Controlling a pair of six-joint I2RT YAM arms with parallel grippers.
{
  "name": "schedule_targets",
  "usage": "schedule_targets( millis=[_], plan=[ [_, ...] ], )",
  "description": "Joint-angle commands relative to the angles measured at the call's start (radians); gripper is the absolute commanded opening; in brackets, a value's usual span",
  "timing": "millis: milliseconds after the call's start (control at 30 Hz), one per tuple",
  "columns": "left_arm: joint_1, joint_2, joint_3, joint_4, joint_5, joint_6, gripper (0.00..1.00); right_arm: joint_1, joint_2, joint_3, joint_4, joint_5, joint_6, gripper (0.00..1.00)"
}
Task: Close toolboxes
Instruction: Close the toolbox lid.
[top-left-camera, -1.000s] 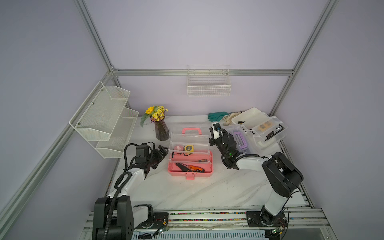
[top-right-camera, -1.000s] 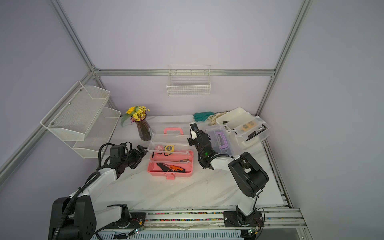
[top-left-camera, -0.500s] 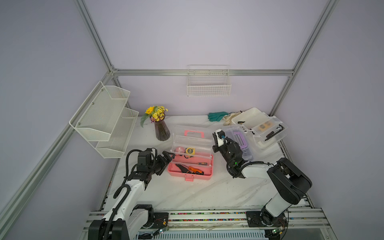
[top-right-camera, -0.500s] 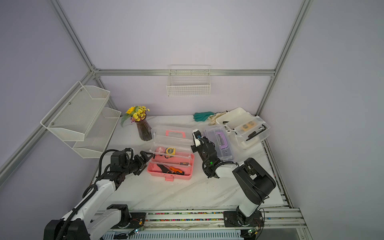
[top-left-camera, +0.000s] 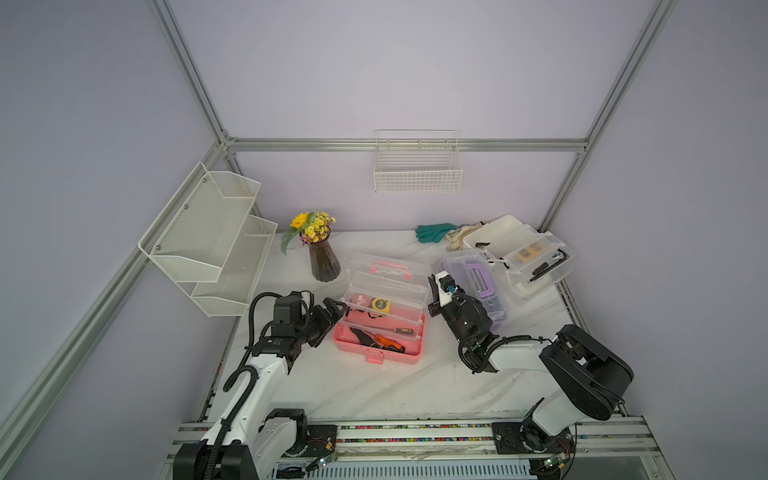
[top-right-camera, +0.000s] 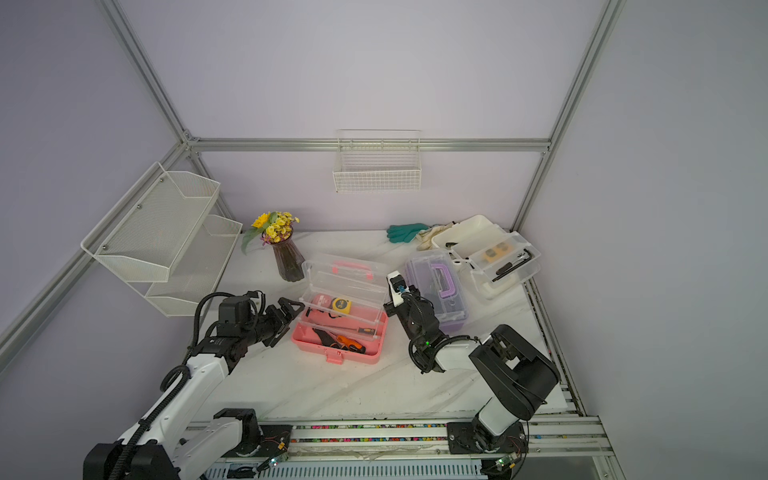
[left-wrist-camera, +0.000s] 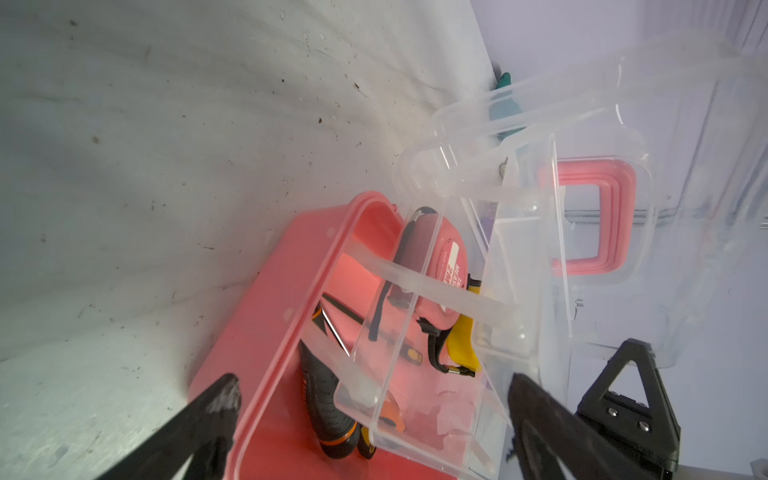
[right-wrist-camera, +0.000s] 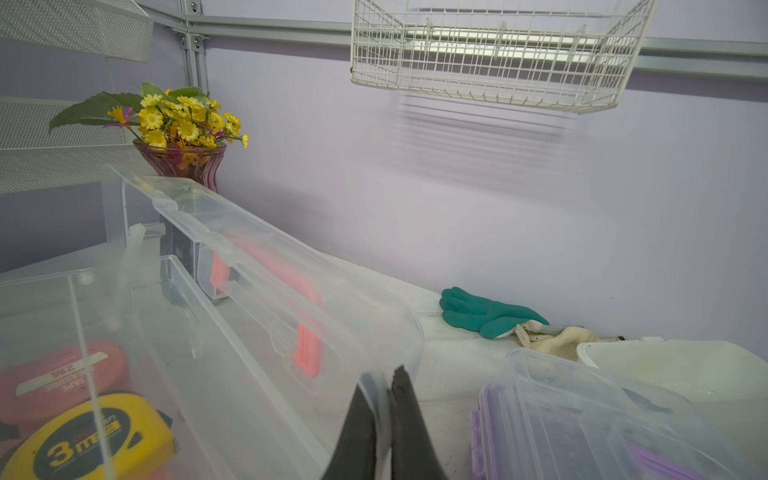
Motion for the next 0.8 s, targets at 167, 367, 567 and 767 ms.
schedule_targets(
  millis=[167, 367, 567, 767],
  plan=[
    [0.007, 0.025, 0.109, 0.115, -0.040, 0.023, 1.00, 0.113, -0.050, -0.077, -0.052, -0.044, -0.111, 0.04],
    [0.017, -0.015, 0.101, 0.120, -0.062, 0.032, 1.00, 0.190, -0.049, -0.103, -0.040, 0.050, -0.173, 0.06],
    [0.024, -0.083, 0.109, 0.080, -0.102, 0.055, 1.00, 0.253, 0.003, -0.121, 0.053, 0.156, -0.237, 0.04],
    [0.028, -0.076, 0.108, 0.102, -0.080, 0.036, 1.00, 0.265, 0.141, -0.088, 0.243, 0.185, -0.378, 0.00]
  ],
)
